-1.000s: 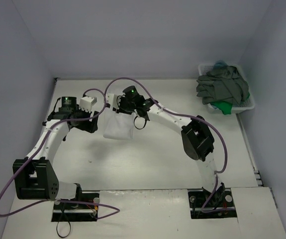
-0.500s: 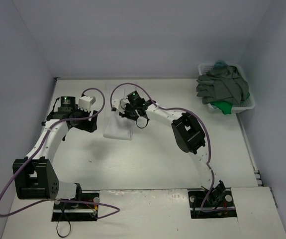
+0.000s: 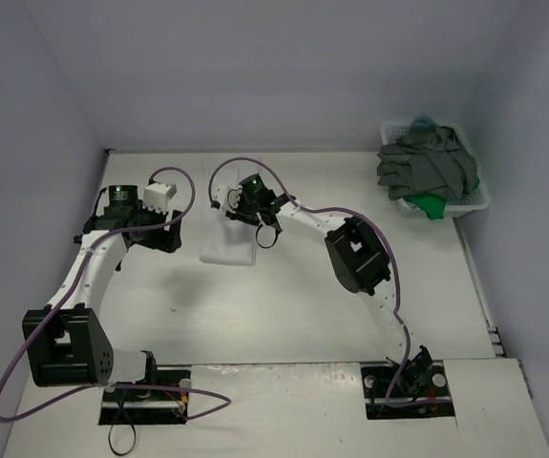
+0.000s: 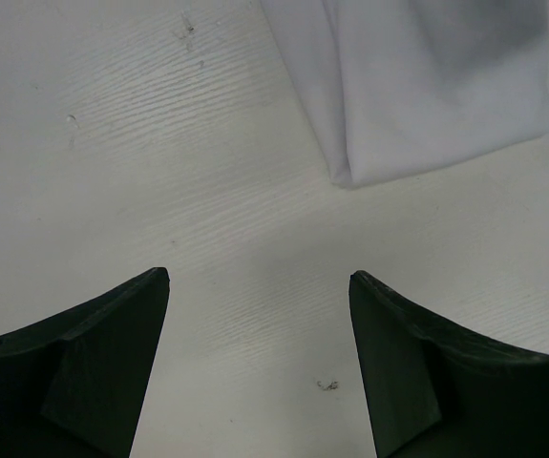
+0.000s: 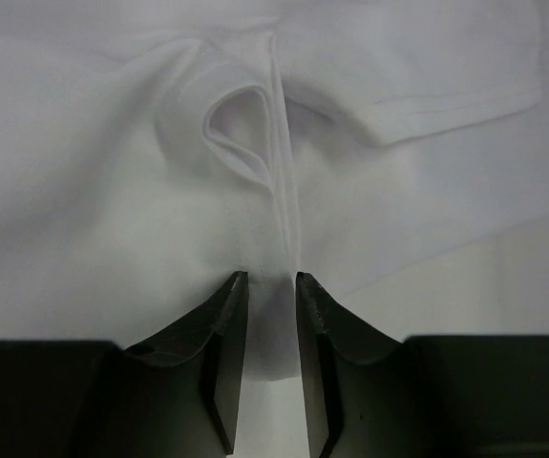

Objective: Fold and stack the t-shirts

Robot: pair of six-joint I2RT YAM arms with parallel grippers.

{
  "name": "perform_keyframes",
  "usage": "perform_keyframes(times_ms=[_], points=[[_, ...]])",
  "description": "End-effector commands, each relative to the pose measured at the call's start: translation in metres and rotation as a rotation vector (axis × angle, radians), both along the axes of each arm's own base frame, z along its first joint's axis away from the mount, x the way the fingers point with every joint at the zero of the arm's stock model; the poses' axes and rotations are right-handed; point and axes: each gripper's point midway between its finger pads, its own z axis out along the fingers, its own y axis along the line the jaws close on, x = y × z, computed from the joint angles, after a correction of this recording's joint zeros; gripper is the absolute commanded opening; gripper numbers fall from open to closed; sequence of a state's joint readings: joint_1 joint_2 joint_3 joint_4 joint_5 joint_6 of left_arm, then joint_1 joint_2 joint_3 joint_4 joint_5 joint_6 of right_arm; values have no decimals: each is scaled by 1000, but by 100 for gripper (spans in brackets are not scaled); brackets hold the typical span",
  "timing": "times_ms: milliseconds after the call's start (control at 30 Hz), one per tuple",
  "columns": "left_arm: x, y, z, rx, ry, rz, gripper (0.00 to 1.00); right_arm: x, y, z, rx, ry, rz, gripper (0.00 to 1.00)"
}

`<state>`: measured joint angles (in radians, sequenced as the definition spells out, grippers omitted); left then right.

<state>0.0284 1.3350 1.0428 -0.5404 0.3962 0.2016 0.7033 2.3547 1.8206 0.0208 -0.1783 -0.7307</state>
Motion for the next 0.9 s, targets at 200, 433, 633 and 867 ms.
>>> perform_keyframes(times_ms=[200,433,633,867], points=[[11,-1,33,-32,-107,0,70,41,-7,33,-26,-282,-188,29],[7,-1,33,-36,-107,3,71,37,-4,48,2,-294,-194,31],[7,1,41,-40,-124,8,71,30,-7,85,27,-327,-225,33],[2,6,46,-43,-143,22,71,14,-6,119,57,-339,-241,34]])
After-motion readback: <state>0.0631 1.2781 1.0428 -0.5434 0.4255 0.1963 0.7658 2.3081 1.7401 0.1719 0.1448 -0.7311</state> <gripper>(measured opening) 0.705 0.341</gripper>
